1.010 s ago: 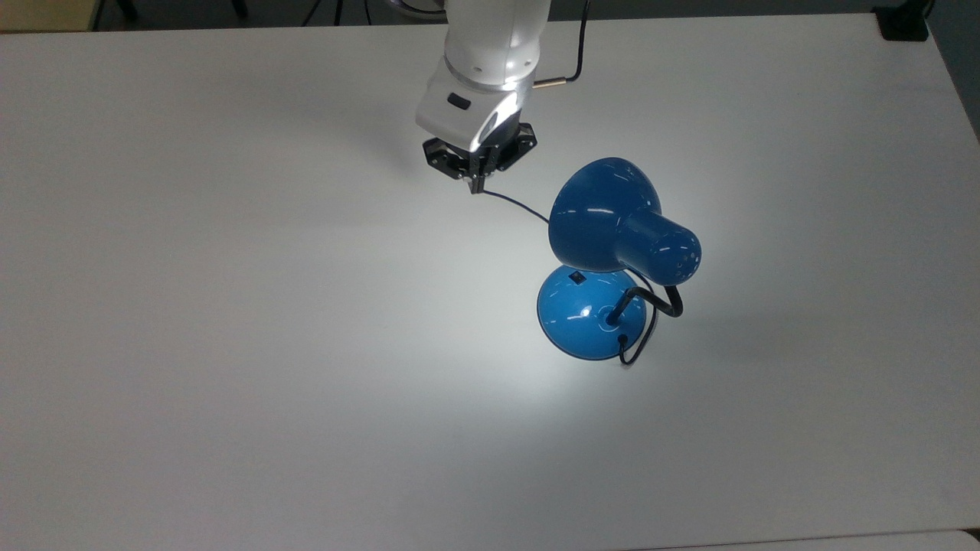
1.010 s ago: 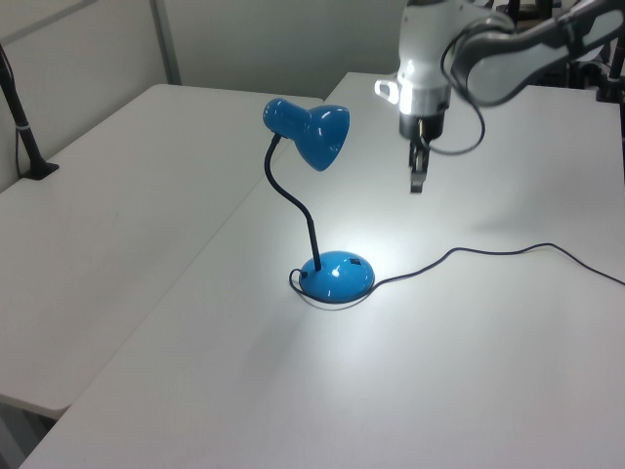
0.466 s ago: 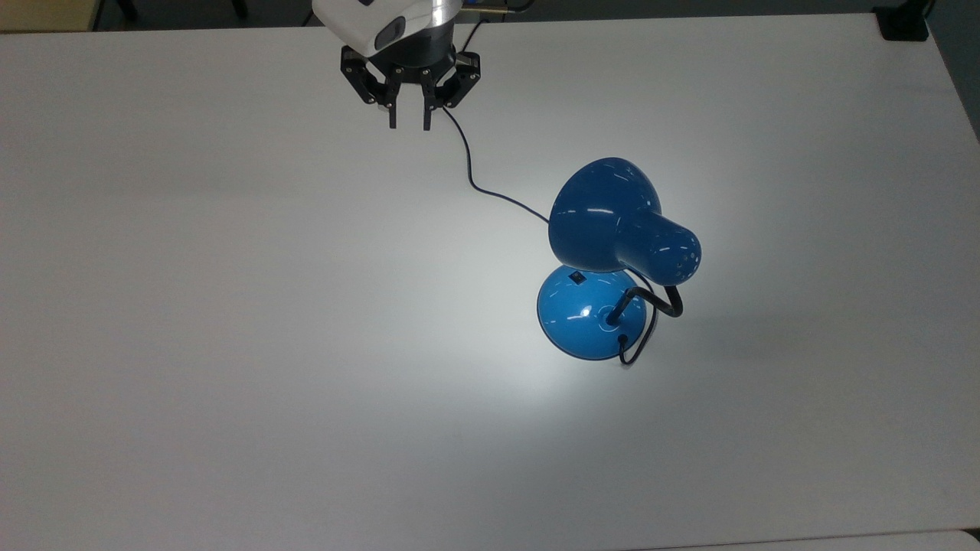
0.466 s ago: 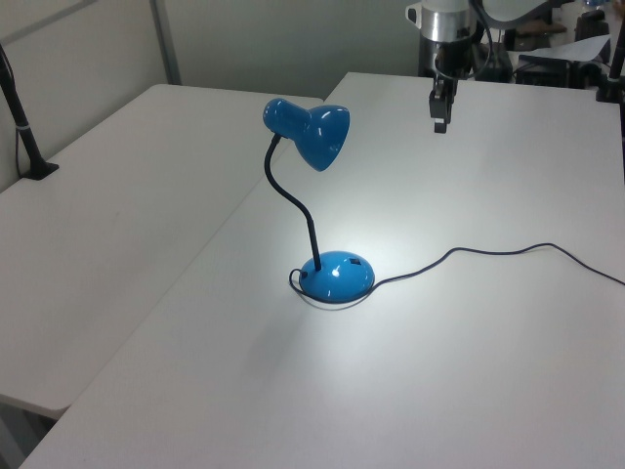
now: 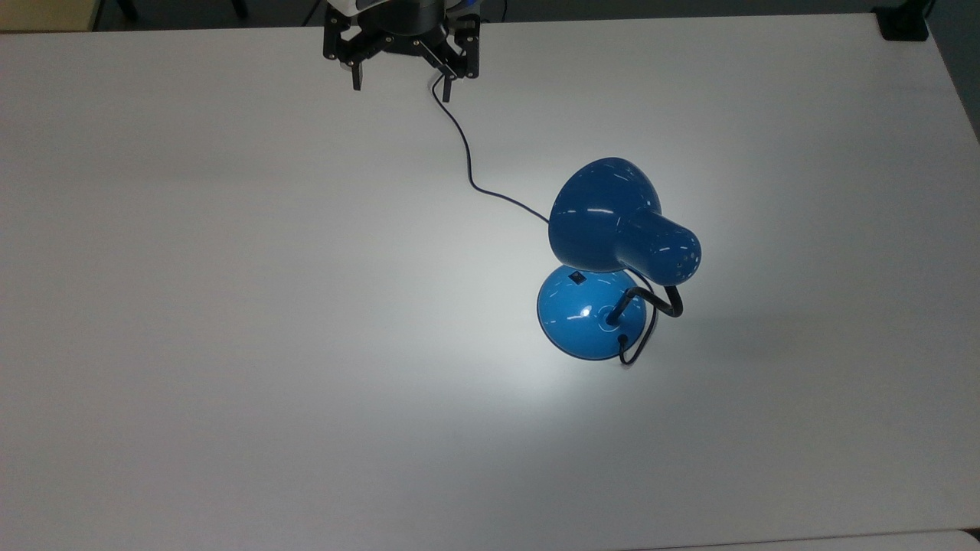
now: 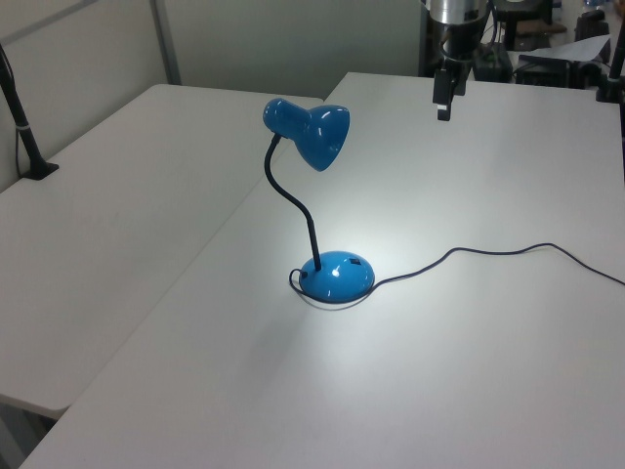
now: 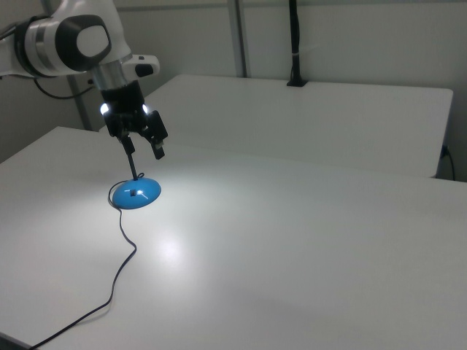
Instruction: Turn on the lamp
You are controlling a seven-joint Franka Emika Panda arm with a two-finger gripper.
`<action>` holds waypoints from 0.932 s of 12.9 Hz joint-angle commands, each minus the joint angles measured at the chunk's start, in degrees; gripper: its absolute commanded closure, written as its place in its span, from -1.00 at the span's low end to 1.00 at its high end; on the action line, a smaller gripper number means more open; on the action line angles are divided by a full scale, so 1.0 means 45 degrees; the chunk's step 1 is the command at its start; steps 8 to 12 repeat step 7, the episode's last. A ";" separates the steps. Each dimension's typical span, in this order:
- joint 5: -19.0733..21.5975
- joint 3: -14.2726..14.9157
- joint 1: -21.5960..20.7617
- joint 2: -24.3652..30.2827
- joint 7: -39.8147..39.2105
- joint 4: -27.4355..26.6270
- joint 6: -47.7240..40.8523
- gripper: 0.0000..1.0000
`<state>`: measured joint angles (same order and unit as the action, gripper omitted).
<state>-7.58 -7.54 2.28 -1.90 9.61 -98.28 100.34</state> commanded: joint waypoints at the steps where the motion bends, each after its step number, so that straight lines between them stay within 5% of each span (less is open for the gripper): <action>1: 0.0122 0.0250 0.0215 0.0384 0.0561 0.0470 -0.0872 -1.00; 12: 0.0221 0.0309 0.0392 0.0326 0.0522 0.0667 -0.0990 -1.00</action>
